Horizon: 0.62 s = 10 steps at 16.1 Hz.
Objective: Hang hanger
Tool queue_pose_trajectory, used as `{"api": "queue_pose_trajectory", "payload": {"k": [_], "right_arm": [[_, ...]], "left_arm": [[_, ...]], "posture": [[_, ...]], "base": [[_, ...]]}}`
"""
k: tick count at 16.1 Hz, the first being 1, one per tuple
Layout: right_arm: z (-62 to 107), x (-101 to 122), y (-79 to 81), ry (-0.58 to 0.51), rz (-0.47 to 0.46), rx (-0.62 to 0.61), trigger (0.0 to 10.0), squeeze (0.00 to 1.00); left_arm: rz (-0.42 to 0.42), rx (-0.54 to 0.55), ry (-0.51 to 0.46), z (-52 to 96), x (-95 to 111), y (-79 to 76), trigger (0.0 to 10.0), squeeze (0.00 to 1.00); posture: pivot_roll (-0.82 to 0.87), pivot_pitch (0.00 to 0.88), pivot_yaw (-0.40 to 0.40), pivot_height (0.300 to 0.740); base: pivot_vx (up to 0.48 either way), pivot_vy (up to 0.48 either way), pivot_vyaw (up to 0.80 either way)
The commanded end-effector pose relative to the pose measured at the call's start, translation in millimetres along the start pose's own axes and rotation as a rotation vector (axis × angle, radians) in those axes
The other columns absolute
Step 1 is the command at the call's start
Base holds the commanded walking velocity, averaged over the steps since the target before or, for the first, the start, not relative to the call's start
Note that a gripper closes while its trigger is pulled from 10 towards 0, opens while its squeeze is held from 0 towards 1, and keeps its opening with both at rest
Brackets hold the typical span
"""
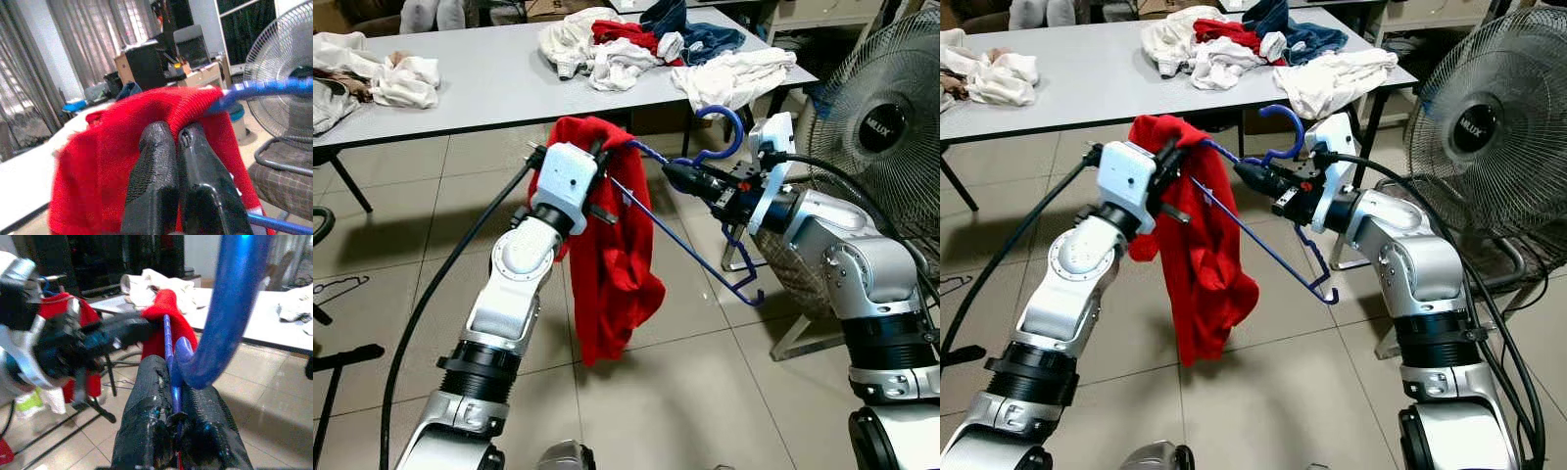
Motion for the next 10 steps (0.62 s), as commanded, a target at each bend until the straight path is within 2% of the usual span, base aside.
{"api": "queue_pose_trajectory", "payload": {"k": [1,4,7,10], "right_arm": [[0.3,2.4,-6.5,0.013,0.018,-0.033,0.0,0.00],[1.2,-10.3,-17.3,0.062,0.000,-0.110,0.0,0.00],[-0.4,-11.5,-17.3,0.069,-0.006,-0.110,0.0,0.00],[-3.8,-7.4,-6.3,0.046,0.001,-0.049,0.0,0.00]], "left_arm": [[-0.019,0.033,-0.054,2.2,12.8,8.8,0.0,0.00],[-0.046,0.079,-0.066,6.9,14.9,18.7,0.0,0.00],[-0.055,0.090,-0.069,7.2,15.4,21.0,0.0,0.00],[-0.046,0.032,-0.045,4.6,10.8,9.2,0.0,0.00]], "posture": [[-0.02,0.000,0.041,0.740],[-0.01,0.000,0.041,0.740],[-0.01,0.000,0.042,0.740],[-0.02,0.000,0.044,0.740]], "base": [[0.000,0.000,0.00],[0.000,0.000,0.00],[0.000,0.000,0.00],[0.000,0.000,0.00]]}}
Point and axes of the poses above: a point about 5 cm out from each wrist's last joint towards the gripper, its own z axis pointing back from the gripper into the wrist, its own x axis along the axis of the wrist's last joint, y = z × x, the point moved 5 cm from there along -z, pointing out of the wrist towards the gripper, and after that the axes turned 2 degrees about z, right-handed, at the moved point
